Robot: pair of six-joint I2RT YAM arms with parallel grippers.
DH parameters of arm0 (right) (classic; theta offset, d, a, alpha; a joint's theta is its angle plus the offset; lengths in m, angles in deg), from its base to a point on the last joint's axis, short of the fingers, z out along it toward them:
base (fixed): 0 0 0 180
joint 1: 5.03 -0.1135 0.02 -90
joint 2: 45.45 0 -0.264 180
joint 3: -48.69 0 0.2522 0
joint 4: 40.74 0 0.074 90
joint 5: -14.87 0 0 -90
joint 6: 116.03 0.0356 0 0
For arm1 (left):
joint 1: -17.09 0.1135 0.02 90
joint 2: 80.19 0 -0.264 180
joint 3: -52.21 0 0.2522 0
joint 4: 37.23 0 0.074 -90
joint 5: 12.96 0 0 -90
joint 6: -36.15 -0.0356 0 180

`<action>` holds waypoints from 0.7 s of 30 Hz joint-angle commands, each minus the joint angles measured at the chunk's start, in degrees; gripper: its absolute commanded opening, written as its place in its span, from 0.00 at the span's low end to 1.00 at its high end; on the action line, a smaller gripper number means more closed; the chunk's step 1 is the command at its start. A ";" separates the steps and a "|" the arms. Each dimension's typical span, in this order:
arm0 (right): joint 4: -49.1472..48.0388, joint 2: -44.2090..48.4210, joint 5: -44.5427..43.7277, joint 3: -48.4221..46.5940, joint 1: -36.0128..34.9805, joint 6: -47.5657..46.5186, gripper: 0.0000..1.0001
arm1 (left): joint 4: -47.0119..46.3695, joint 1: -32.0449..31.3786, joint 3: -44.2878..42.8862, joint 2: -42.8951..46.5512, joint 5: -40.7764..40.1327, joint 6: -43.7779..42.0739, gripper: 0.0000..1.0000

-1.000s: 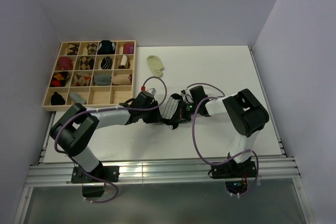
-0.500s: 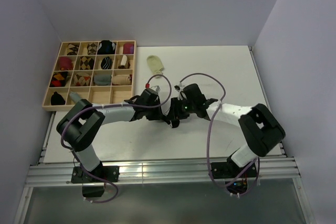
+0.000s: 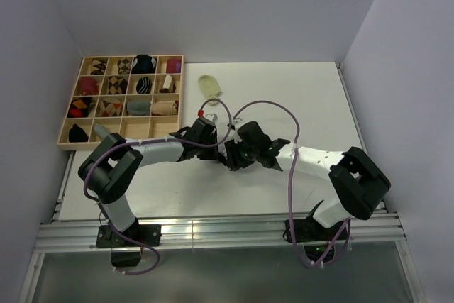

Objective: Roll the socks
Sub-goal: Roll the sock at the center of the board.

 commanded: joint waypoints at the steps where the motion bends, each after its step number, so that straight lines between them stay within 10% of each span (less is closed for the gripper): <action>1: -1.78 0.53 -7.29 -1.10 -3.74 -3.44 0.56 | 4.45 0.14 -0.20 -1.90 -2.88 -2.20 0.17; 21: -9.87 -3.25 -7.74 -1.89 -8.49 -8.36 0.59 | 3.57 0.32 0.41 -1.29 -2.00 -1.94 0.17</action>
